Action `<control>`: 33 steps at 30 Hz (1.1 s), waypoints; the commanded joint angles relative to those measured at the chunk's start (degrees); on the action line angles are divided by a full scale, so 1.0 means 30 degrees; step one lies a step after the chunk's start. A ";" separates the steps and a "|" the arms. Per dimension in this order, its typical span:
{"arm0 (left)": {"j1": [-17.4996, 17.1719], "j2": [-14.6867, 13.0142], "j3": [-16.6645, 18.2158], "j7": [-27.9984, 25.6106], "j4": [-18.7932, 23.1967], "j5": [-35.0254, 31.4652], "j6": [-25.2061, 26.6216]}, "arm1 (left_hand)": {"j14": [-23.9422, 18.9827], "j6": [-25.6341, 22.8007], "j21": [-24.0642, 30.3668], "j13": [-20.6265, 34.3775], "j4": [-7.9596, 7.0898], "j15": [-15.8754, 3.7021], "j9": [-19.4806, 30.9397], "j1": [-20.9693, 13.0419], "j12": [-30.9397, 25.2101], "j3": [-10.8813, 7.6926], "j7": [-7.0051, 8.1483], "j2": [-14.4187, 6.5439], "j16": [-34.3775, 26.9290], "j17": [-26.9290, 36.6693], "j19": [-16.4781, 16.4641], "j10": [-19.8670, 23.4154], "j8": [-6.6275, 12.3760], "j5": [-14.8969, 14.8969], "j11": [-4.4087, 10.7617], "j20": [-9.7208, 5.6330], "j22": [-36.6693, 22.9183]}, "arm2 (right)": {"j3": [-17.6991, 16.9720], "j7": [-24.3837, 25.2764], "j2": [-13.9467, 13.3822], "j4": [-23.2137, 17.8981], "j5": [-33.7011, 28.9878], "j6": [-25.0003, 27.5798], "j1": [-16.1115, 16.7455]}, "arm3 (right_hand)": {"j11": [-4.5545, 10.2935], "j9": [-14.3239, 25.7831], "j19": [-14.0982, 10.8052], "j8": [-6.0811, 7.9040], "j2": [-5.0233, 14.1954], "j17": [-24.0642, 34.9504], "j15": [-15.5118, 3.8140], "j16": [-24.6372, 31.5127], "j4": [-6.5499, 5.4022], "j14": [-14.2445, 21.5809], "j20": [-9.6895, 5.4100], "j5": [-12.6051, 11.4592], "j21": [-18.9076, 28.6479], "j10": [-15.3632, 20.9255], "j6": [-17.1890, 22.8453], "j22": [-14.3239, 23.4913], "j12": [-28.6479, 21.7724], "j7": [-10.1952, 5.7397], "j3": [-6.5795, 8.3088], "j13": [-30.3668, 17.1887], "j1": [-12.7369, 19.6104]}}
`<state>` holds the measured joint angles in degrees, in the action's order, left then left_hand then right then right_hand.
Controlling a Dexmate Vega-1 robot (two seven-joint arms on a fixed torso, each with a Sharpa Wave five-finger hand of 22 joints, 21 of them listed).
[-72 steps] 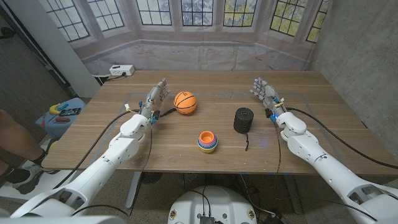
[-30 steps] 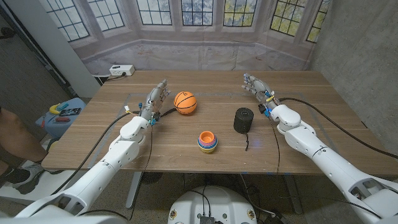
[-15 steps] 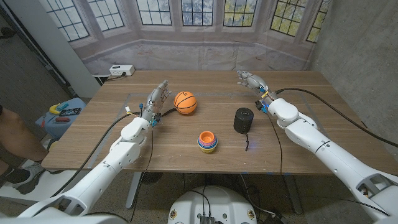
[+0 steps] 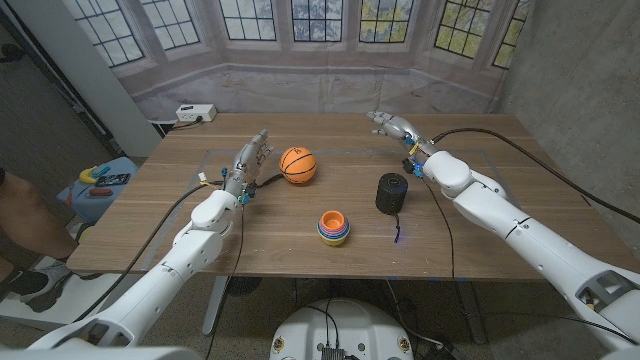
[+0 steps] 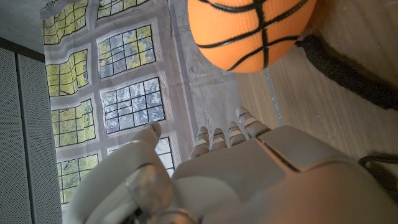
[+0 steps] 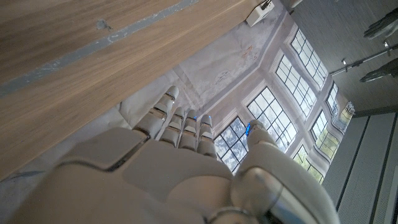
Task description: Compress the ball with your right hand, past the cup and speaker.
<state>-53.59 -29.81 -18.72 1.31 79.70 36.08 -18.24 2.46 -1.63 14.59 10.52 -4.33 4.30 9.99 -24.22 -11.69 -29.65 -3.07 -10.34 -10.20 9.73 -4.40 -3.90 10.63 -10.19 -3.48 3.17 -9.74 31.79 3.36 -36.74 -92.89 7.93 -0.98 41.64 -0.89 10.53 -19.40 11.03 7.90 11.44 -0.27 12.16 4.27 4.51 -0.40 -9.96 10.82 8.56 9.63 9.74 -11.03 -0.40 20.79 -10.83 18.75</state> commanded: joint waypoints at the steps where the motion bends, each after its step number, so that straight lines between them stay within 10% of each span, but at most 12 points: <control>1: -0.0494 -0.0461 0.0305 -0.0003 0.0513 0.0108 0.0081 | 0.0047 -0.0095 -0.0059 0.0039 0.0030 0.0202 0.0077 0.0011 -0.0001 -0.0112 -0.0072 0.0138 -0.0015 0.0030 -0.0166 -0.0040 0.0004 0.0003 -0.0022 0.0044 -0.0064 | 0.1359 -0.0109 -0.0208 -0.1180 -0.2193 0.1814 -0.0833 | -0.0130 0.0066 -0.0021 0.0072 -0.0229 0.0050 0.0090 -0.0034 0.0128 0.0071 0.0131 -0.0022 0.0031 0.0004 0.0109 0.0027 -0.0080 0.0062 -0.0035 -0.0077 -0.0007; 24: -0.2161 -0.1706 0.1503 -0.0822 0.2151 0.0072 0.0058 | 0.0030 -0.0132 -0.0202 0.0040 0.0128 0.0199 0.0081 0.0108 -0.0005 -0.0223 -0.0081 0.0179 -0.0018 0.0035 -0.0247 0.0035 -0.0007 0.0019 -0.0031 0.0037 -0.0069 | 0.3637 -0.1580 0.0355 -0.1448 -0.5213 0.3661 -0.2746 | -0.0093 0.0050 -0.0013 0.0056 -0.0756 -0.0134 0.0084 -0.0149 0.0990 0.0136 0.0285 -0.0065 0.0024 -0.0058 0.0093 0.0007 -0.0044 0.0152 0.0057 -0.0064 0.0745; 33: -0.2482 -0.1839 0.1833 -0.1087 0.2346 0.0037 -0.0021 | 0.0023 -0.0136 -0.0261 0.0042 0.0162 0.0205 0.0082 0.0153 -0.0011 -0.0263 -0.0072 0.0191 -0.0019 0.0037 -0.0270 0.0078 -0.0012 0.0023 -0.0055 0.0035 -0.0071 | 0.4658 -0.2421 0.0960 -0.0921 -0.6227 0.3859 -0.3779 | -0.0374 0.0051 -0.0167 0.0130 -0.1042 -0.0228 0.0327 -0.0228 0.1895 0.0181 0.0621 -0.0177 0.0071 -0.0100 0.0128 -0.0009 -0.0047 0.0473 0.0444 -0.0065 0.2065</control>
<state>-59.60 -34.51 -14.45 -0.61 85.61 36.41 -18.14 2.46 -1.63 13.98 10.52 -3.87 4.30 9.99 -23.96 -11.69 -30.11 -3.07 -10.09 -10.20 9.73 -4.61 -3.90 10.63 -10.19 -3.48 3.38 -9.74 41.08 -1.13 -36.19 -97.33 -6.72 8.90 34.82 -1.52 10.52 -19.80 11.03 4.82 10.65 0.23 11.65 9.35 4.84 1.05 -10.18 10.82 7.93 9.92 9.60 -11.03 0.56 22.06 -10.83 24.13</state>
